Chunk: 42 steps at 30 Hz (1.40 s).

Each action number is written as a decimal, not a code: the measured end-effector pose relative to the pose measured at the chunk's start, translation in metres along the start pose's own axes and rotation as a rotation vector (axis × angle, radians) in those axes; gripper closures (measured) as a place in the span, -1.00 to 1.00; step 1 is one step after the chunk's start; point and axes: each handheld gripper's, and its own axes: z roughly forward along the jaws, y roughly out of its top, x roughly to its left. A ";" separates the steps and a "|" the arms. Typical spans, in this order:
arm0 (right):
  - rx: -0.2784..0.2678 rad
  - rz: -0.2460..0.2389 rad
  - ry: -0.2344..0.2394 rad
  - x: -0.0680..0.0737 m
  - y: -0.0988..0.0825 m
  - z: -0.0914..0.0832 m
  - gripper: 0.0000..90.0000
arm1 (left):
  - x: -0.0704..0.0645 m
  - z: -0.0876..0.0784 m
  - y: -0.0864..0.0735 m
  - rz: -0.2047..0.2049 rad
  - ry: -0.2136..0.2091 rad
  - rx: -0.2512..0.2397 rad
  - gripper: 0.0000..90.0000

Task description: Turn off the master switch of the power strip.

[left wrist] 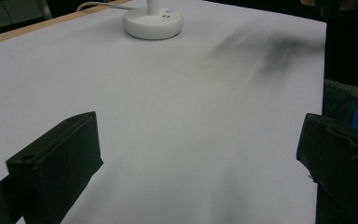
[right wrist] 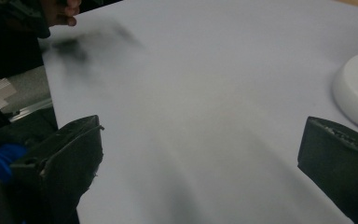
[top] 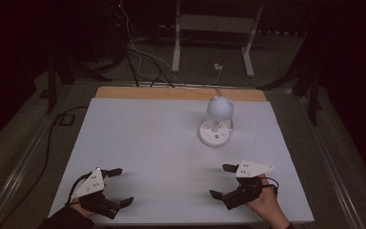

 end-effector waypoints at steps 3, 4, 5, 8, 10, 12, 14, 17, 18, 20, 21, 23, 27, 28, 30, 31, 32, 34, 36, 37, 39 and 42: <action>-0.006 0.004 0.000 -0.002 0.003 -0.001 -1.00 | 0.000 0.000 0.000 0.001 0.001 0.000 -0.99; -0.010 0.006 -0.001 -0.003 0.004 -0.001 -1.00 | 0.000 0.000 0.000 0.000 0.000 0.000 -0.99; -0.014 0.008 -0.003 -0.004 0.005 -0.002 -1.00 | 0.000 0.000 0.000 0.000 0.000 -0.001 -0.99; -0.023 0.003 -0.015 -0.008 0.010 -0.004 -1.00 | 0.000 0.000 0.000 -0.001 0.000 0.000 -0.99; -0.026 0.005 -0.019 -0.010 0.012 -0.004 -1.00 | 0.000 0.000 0.000 0.001 0.000 0.001 -0.99; -0.033 0.009 -0.025 -0.012 0.014 -0.005 -1.00 | 0.000 0.000 0.000 0.000 0.000 0.001 -0.99; -0.032 0.005 -0.030 -0.013 0.015 -0.005 -1.00 | 0.000 0.000 0.000 0.001 -0.001 0.001 -0.99; -0.034 0.005 -0.039 -0.016 0.017 -0.006 -1.00 | 0.000 0.000 0.000 0.002 -0.002 0.001 -0.99; -0.034 0.005 -0.044 -0.017 0.018 -0.006 -1.00 | 0.000 0.000 0.000 0.000 -0.002 0.001 -0.99; -0.037 0.007 -0.051 -0.020 0.019 -0.006 -1.00 | 0.000 0.000 0.000 0.002 -0.001 0.002 -0.99; -0.037 0.009 -0.059 -0.022 0.021 -0.007 -1.00 | 0.000 0.000 0.000 0.001 -0.002 0.001 -0.99; -0.036 0.012 -0.068 -0.024 0.022 -0.007 -1.00 | 0.000 0.000 0.000 0.002 -0.002 0.002 -0.99; -0.037 0.010 -0.085 -0.028 0.023 -0.008 -1.00 | 0.000 -0.001 0.000 0.002 -0.005 0.001 -0.99; -0.038 0.010 -0.092 -0.029 0.024 -0.009 -1.00 | 0.000 -0.001 0.000 0.000 -0.004 0.000 -0.99; -0.041 0.017 -0.106 -0.033 0.024 -0.009 -1.00 | 0.000 -0.001 0.000 -0.001 -0.004 0.001 -0.99; -0.041 0.017 -0.106 -0.033 0.024 -0.009 -1.00 | 0.000 -0.001 0.000 -0.001 -0.003 0.001 -0.99; -0.041 0.019 -0.110 -0.035 0.024 -0.010 -1.00 | 0.000 -0.001 0.000 0.001 -0.004 0.001 -0.99; -0.039 0.026 -0.135 -0.039 0.025 -0.009 -1.00 | 0.000 0.000 0.000 0.001 -0.005 0.002 -0.99; -0.036 0.025 -0.152 -0.041 0.025 -0.008 -1.00 | 0.000 -0.001 0.000 -0.009 -0.009 -0.006 -0.99; -0.036 0.025 -0.152 -0.041 0.025 -0.008 -1.00 | 0.000 -0.001 0.000 -0.011 -0.007 -0.007 -0.99; -0.035 0.033 -0.171 -0.045 0.025 -0.007 -1.00 | 0.000 -0.001 0.000 -0.009 -0.005 -0.003 -0.99; -0.038 0.040 -0.189 -0.048 0.025 -0.006 -1.00 | 0.000 0.000 0.000 -0.003 -0.005 0.002 -0.99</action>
